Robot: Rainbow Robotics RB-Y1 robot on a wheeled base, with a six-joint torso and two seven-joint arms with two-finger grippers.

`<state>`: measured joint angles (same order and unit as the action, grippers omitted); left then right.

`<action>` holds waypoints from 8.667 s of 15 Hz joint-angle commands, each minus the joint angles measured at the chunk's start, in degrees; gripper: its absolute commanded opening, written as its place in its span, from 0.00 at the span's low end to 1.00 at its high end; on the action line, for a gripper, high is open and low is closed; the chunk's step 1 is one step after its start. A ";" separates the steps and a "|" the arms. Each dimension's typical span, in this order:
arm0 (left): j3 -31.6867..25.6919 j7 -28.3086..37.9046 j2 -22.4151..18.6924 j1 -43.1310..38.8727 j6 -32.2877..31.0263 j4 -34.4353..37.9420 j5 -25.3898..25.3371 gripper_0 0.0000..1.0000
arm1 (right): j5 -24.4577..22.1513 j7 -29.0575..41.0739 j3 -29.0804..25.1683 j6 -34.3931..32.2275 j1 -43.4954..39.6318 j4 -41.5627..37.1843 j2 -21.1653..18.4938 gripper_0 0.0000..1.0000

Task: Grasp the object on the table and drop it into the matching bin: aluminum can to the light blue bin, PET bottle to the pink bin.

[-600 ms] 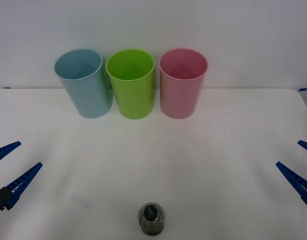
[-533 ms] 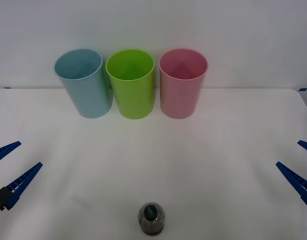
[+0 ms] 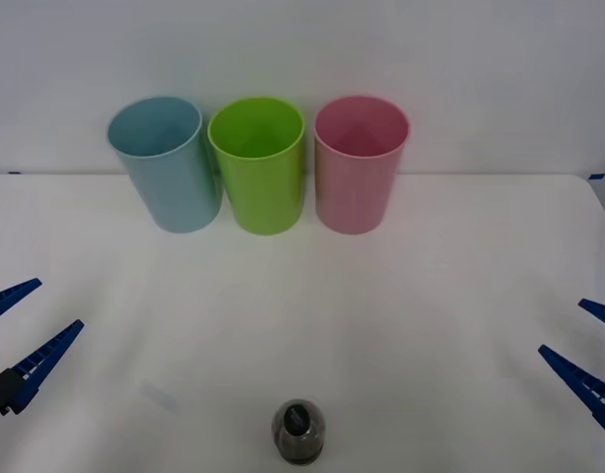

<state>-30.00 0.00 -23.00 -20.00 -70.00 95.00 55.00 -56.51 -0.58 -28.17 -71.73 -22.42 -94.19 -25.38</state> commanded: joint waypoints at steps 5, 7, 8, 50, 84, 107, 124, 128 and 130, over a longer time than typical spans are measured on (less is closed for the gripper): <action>0.00 0.00 0.00 0.00 0.00 0.00 0.00 1.00 | 0.17 -3.99 5.94 -7.29 0.89 6.74 -3.97 1.00; 0.00 0.00 0.00 0.00 0.00 0.00 0.00 1.00 | -0.01 -9.53 7.78 -7.46 0.89 7.27 -4.59 1.00; 0.00 0.00 0.00 0.00 0.00 0.00 0.00 1.00 | -0.09 -11.11 8.66 -7.46 0.98 7.36 -4.85 1.00; 0.00 0.00 0.00 0.00 0.00 0.00 0.00 1.00 | -6.25 -31.77 56.47 13.54 22.07 16.23 2.36 1.00; 0.00 0.00 0.00 0.00 0.00 0.00 0.00 1.00 | -3.52 -0.48 36.87 25.85 22.69 -8.47 -3.53 0.00; 0.00 0.00 0.00 0.00 0.00 0.00 0.00 1.00 | -14.86 17.89 36.43 45.18 58.11 16.76 -0.98 0.00; 0.00 0.00 0.00 0.00 0.00 0.00 0.00 1.00 | -18.46 15.96 37.22 47.64 64.08 26.08 3.41 1.00; 0.00 0.00 0.00 0.00 0.00 0.00 0.00 1.00 | -18.29 15.87 37.22 46.68 63.73 26.08 2.71 1.00; 0.00 0.00 0.00 0.00 0.00 0.00 0.00 1.00 | -18.11 15.70 37.22 46.06 61.97 23.79 1.39 1.00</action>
<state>-30.00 0.00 -23.00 -20.00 -70.00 95.00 55.00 -74.66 15.19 9.05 -25.52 40.37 -69.35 -23.47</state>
